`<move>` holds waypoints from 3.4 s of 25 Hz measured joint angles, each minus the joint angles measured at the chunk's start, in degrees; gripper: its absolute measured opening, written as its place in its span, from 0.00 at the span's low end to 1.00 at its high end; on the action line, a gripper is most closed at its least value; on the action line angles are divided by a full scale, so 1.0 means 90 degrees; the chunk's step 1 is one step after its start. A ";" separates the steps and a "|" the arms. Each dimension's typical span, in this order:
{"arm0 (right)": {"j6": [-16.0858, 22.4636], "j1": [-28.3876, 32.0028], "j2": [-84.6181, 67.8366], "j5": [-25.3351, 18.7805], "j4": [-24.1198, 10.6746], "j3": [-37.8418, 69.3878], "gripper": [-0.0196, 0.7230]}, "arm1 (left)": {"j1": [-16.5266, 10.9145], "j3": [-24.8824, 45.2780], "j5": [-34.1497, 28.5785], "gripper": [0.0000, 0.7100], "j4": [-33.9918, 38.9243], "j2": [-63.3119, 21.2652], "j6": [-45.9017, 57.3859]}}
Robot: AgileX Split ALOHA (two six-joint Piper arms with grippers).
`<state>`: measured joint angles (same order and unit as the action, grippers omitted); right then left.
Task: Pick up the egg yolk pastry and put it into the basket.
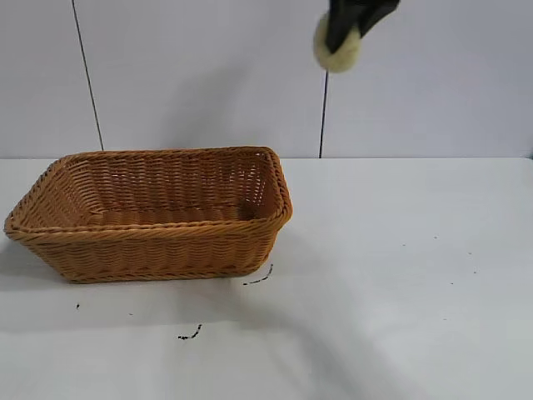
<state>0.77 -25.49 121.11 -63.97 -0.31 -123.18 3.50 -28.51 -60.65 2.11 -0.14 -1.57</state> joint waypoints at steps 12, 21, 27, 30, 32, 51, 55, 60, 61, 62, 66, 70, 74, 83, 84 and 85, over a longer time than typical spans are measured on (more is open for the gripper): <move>-0.0028 -0.1617 0.1702 0.0761 -0.0183 -0.0670 0.17 | 0.0000 0.0000 0.0000 0.98 0.0000 0.0000 0.0000; -0.0006 -0.1635 0.2397 0.0869 -0.0283 -0.0670 0.30 | 0.0000 0.0000 0.0000 0.98 0.0000 0.0000 0.0000; 0.0000 -0.1635 0.2248 0.0901 -0.0302 -0.0670 0.89 | 0.0000 0.0000 0.0000 0.98 0.0000 0.0000 0.0000; 0.0000 -0.1629 0.1991 0.0853 -0.0363 -0.0670 0.94 | 0.0000 0.0000 0.0000 0.98 0.0000 0.0000 0.0000; 0.0000 -0.1562 0.1743 0.0825 -0.0363 -0.0670 0.95 | 0.0000 0.0000 0.0000 0.98 0.0000 0.0000 0.0000; 0.0098 0.1894 0.1177 -0.0004 -0.0425 -0.0670 0.96 | 0.0000 0.0000 0.0000 0.98 0.0000 0.0000 0.0000; 0.0098 0.2318 0.1177 -0.0416 -0.0432 -0.0670 0.96 | 0.0000 0.0000 0.0000 0.98 0.0000 0.0000 0.0000; 0.0098 0.2492 0.1093 -0.0585 -0.0432 -0.0670 0.96 | 0.0000 0.0000 0.0000 0.98 0.0000 0.0000 0.0000; 0.0098 0.2512 0.1041 -0.0591 -0.0432 -0.0670 0.96 | 0.0000 0.0000 0.0000 0.98 0.0000 0.0000 0.0000; 0.0104 0.2518 0.0994 -0.0591 -0.0432 -0.0670 0.96 | 0.0000 0.0000 0.0000 0.98 0.0000 0.0000 0.0000; 0.0140 0.2544 0.0566 -0.0586 -0.0419 -0.0510 0.96 | 0.0000 0.0000 0.0000 0.98 0.0000 0.0000 0.0000; 0.0145 0.2544 -0.0316 -0.0586 -0.0417 0.0251 0.96 | 0.0000 0.0000 0.0000 0.98 0.0000 0.0000 0.0000; 0.0165 0.2544 -0.1478 -0.0595 -0.0410 0.1464 0.96 | 0.0000 0.0000 0.0000 0.98 0.0000 0.0000 0.0000; 0.0190 0.2544 -0.4780 -0.0600 -0.0238 0.4692 0.96 | 0.0000 0.0000 0.0000 0.98 0.0000 0.0000 0.0000; 0.0190 0.2544 -0.5167 -0.0600 -0.0211 0.5083 0.96 | 0.0000 0.0000 0.0000 0.98 0.0000 0.0000 0.0000; 0.0190 0.2544 -0.5490 -0.0600 -0.0182 0.5476 0.96 | 0.0000 0.0000 0.0000 0.98 0.0000 0.0000 0.0000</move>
<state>2.47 -2.59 71.70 -69.36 -1.95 -73.90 3.50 -28.51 -60.65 2.11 -0.14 -1.57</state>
